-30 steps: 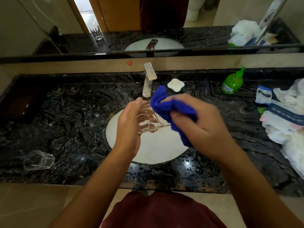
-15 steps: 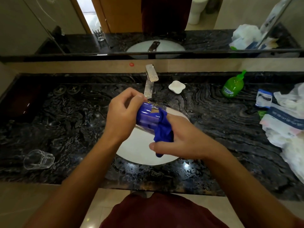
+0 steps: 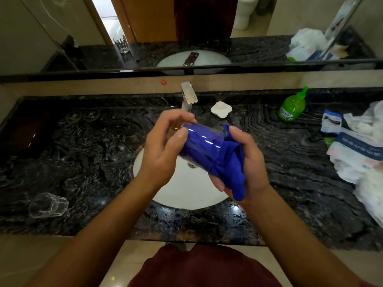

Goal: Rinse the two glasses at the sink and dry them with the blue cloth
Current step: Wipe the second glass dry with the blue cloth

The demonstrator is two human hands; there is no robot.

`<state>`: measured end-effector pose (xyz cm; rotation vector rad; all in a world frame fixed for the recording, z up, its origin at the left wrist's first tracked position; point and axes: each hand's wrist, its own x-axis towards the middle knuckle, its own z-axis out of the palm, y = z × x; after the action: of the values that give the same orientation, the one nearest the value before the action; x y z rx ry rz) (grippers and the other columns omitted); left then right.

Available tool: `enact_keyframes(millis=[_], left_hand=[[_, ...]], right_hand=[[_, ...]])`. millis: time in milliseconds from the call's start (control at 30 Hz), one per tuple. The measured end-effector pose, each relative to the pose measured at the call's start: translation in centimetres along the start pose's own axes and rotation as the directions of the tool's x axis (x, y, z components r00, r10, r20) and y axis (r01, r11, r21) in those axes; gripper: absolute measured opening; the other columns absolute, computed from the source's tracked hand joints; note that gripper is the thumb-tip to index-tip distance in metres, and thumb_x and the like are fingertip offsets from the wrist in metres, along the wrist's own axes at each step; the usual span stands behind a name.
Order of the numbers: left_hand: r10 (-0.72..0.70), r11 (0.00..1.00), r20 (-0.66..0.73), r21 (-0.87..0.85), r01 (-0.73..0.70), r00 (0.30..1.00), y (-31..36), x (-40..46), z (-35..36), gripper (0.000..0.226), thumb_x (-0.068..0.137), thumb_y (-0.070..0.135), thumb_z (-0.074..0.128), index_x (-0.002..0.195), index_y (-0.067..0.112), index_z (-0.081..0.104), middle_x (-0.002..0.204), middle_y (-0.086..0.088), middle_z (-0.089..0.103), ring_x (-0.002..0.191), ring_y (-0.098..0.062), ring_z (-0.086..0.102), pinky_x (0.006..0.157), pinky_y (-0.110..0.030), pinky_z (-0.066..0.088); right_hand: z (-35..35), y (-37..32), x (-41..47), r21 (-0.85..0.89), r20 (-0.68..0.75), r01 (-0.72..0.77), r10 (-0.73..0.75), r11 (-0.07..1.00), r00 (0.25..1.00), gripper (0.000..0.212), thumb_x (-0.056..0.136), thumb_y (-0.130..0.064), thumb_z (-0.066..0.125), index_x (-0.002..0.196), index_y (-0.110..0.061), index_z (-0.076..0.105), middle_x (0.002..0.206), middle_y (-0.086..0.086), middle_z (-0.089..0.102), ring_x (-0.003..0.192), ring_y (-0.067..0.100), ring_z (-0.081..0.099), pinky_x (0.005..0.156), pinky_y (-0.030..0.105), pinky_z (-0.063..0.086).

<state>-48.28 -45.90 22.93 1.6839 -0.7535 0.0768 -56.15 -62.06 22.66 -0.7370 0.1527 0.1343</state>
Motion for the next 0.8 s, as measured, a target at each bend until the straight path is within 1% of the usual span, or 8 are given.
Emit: enact_keyframes(millis=[100,200,300,367,433,633,733,800], left_hand=[[-0.292,0.952,0.136,-0.058,0.302,0.947,0.7,0.7,-0.5,0.036,0.102,0.053,0.038,0.121,0.033,0.060,0.108,0.005,0.072,0.086,-0.010,0.070,0.071,-0.021,0.054],[-0.502,0.833,0.296,-0.086,0.546,0.813,1.3,1.2,-1.2,0.064,0.099,0.075,0.026,0.112,0.031,0.070,0.089,-0.009,0.076,0.069,-0.022,0.071,0.054,-0.031,0.054],[-0.589,0.706,0.448,-0.121,0.698,0.673,1.4,1.6,-1.6,0.075,0.098,0.078,0.032,0.106,0.015,0.072,0.076,-0.013,0.067,0.058,-0.023,0.058,0.047,-0.025,0.045],[-0.643,0.654,0.389,-0.168,0.738,0.659,1.3,1.7,-1.7,0.061,0.098,0.072,0.043,0.096,0.019,0.072,0.071,-0.007,0.065,0.057,-0.019,0.054,0.049,-0.024,0.042],[-0.682,0.662,0.269,-0.169,0.730,0.680,1.3,1.8,-1.6,0.047,0.098,0.066,0.048,0.090,0.027,0.071,0.070,0.002,0.066,0.058,-0.010,0.058,0.054,-0.024,0.043],[-0.376,0.919,0.043,-0.113,0.378,0.926,1.8,1.4,-0.5,0.039,0.099,0.051,0.042,0.091,0.021,0.065,0.076,-0.001,0.066,0.060,-0.020,0.060,0.048,-0.023,0.046],[-0.055,0.998,-0.059,-0.031,0.053,0.997,1.4,1.7,-0.7,0.027,0.099,0.039,0.041,0.099,0.029,0.066,0.091,0.009,0.068,0.072,-0.021,0.062,0.062,-0.031,0.049],[0.112,0.993,-0.052,0.033,-0.110,0.992,1.0,1.9,-0.9,0.025,0.100,0.031,0.041,0.111,0.023,0.061,0.096,0.010,0.067,0.075,-0.018,0.063,0.065,-0.035,0.050]], right_hand=[[-0.7,-1.0,0.0,-0.440,-0.074,0.133,-0.183,0.888,0.980,0.061,0.083,-0.064,0.068,0.075,-0.004,0.072,0.056,0.018,0.058,0.040,0.015,0.051,0.045,0.020,0.044],[-1.0,-1.9,-0.7,-0.797,0.149,0.312,-0.332,0.518,0.932,0.048,0.100,-0.046,0.054,0.062,-0.020,0.063,0.046,-0.002,0.053,0.045,0.006,0.050,0.053,0.015,0.041],[-0.2,-3.2,-1.1,-0.893,0.413,0.440,-0.214,0.095,0.885,0.021,0.100,-0.053,0.056,0.096,-0.038,0.070,0.080,-0.014,0.073,0.070,0.004,0.068,0.064,0.020,0.050],[0.3,-3.4,-1.3,-0.865,0.462,0.438,-0.047,-0.246,0.886,0.053,0.091,-0.070,0.058,0.135,-0.041,0.061,0.131,-0.018,0.069,0.109,0.004,0.068,0.086,0.029,0.057],[0.9,-3.3,-1.4,-0.842,0.446,0.422,0.005,-0.337,0.895,0.073,0.086,-0.069,0.067,0.150,-0.038,0.050,0.158,-0.017,0.048,0.135,0.007,0.053,0.102,0.033,0.052],[1.1,-4.0,-0.2,-0.899,0.242,0.199,0.063,0.390,0.968,0.059,0.071,-0.039,0.086,0.125,-0.027,0.066,0.109,-0.008,0.073,0.092,0.013,0.070,0.086,0.042,0.058],[1.5,-3.4,-0.1,-0.426,0.164,-0.007,0.085,0.904,0.983,0.047,0.065,-0.021,0.078,0.108,-0.004,0.071,0.088,0.009,0.071,0.072,0.015,0.067,0.066,0.026,0.056],[2.1,-3.0,0.0,0.010,0.168,-0.113,0.110,0.994,0.980,0.040,0.077,-0.017,0.074,0.108,0.006,0.066,0.099,0.022,0.066,0.061,0.017,0.066,0.047,0.022,0.054]])
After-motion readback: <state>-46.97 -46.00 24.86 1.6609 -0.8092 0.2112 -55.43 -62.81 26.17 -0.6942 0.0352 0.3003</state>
